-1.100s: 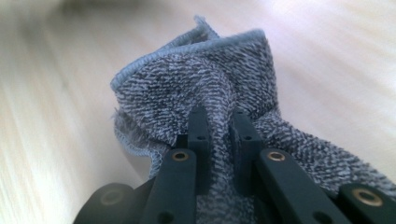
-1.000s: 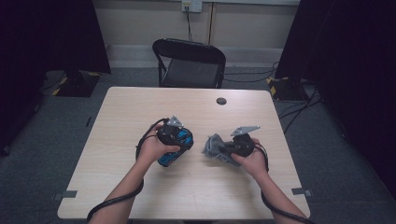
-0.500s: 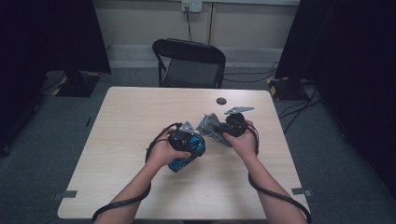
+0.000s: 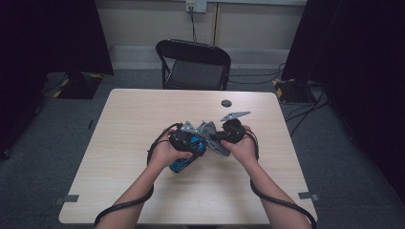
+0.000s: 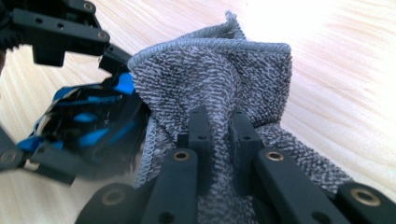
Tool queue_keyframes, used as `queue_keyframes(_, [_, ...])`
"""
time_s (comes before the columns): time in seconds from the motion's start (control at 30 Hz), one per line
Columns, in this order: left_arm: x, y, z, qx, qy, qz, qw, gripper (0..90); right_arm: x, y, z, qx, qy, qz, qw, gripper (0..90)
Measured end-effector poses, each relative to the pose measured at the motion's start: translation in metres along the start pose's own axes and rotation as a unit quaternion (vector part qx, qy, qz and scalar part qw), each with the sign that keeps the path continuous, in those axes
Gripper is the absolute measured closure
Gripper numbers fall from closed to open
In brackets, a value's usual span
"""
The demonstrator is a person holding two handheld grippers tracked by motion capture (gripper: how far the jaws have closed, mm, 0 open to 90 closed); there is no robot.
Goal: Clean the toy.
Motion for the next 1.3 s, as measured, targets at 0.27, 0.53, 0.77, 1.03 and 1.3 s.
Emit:
queue_keyframes(0.27, [-0.009,0.002,0.002,-0.004,0.003,-0.014,0.9999,25.5,-0.006,0.002,0.011,-0.007,0.013,-0.012,0.9998,82.8])
queue_keyframes(0.53, [-0.014,0.004,0.003,-0.006,0.008,-0.019,0.9998,25.5,-0.009,0.003,0.02,-0.014,0.021,-0.02,0.9995,82.8])
queue_keyframes(0.77, [-0.02,0.007,0.003,-0.003,0.015,-0.025,0.9996,25.5,-0.012,0.004,0.03,-0.025,0.026,-0.028,0.999,83.0])
queue_keyframes(1.03, [-0.024,0.011,0.004,-0.005,0.018,-0.028,0.9994,25.5,-0.013,0.009,0.037,-0.03,0.027,-0.037,0.9985,83.2])
queue_keyframes(1.3, [-0.019,0.012,0.005,-0.008,0.011,-0.022,0.9997,25.5,0.011,0.021,0.031,-0.008,-0.001,-0.011,0.9999,83.5])
Point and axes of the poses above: each handheld gripper's, and its own axes: y roughly backward along the jaws, z roughly out of its underside, x roughly to its right, the point moved 10 cm from there along -y, roughly forward along the jaws, and after that the axes turned 2 degrees about -x, right-handed, at the moved point
